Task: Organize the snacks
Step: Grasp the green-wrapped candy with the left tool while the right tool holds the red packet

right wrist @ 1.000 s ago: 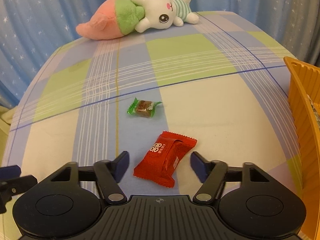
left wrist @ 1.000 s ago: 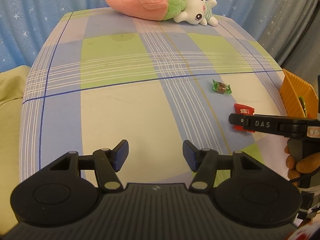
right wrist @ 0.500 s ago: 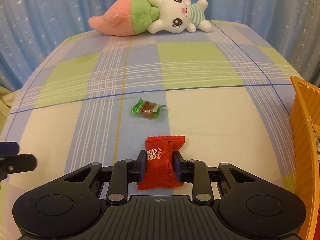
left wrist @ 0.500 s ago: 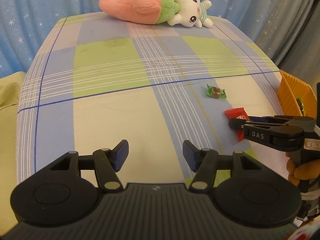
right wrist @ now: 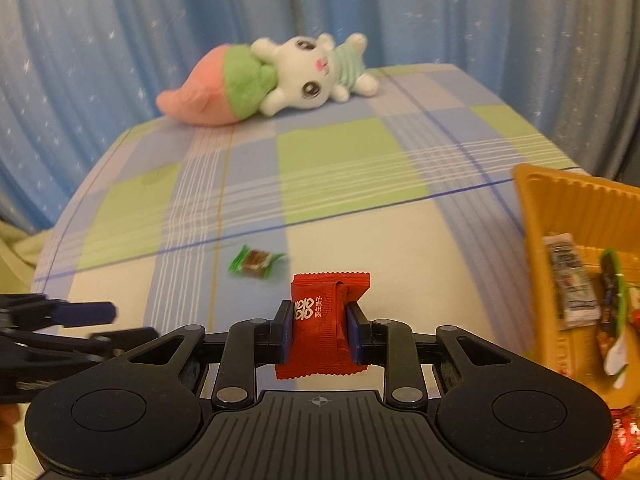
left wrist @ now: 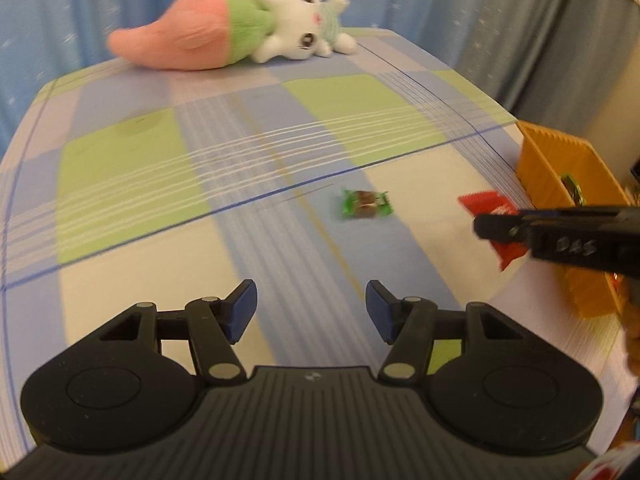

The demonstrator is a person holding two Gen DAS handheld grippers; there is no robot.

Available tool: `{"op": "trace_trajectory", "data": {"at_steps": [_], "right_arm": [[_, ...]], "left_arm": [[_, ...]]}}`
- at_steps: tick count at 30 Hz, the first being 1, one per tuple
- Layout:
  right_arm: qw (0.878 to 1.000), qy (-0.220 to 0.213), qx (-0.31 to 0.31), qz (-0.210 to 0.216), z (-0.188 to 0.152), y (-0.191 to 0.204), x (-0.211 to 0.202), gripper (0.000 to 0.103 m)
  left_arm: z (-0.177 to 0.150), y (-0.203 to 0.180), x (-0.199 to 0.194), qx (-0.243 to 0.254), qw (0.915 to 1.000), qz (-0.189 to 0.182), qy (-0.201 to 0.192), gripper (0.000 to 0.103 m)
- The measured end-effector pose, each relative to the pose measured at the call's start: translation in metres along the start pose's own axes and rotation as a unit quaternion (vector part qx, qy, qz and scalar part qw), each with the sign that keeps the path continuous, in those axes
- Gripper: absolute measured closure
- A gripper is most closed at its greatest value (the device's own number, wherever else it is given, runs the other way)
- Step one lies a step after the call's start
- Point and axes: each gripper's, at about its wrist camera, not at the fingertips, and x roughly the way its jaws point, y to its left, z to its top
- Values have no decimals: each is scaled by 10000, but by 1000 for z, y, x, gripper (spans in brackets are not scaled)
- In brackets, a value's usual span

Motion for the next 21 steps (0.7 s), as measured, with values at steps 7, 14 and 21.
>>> {"op": "trace_trajectory", "data": {"at_steps": [7,14,21], "right_arm": [[9995,-159,257,-40,10,-26,-18,75],[9988,-224,444,-36,14,-46,-26,75],[9981,-205,576,-13,16,-59,-28,75]], "left_arm": [[17,-18,41,491,9987,9,102,45],[32,-28,72,829,9963,193,133,45],[48,-32,85,960,9950,279,-22,44]]}}
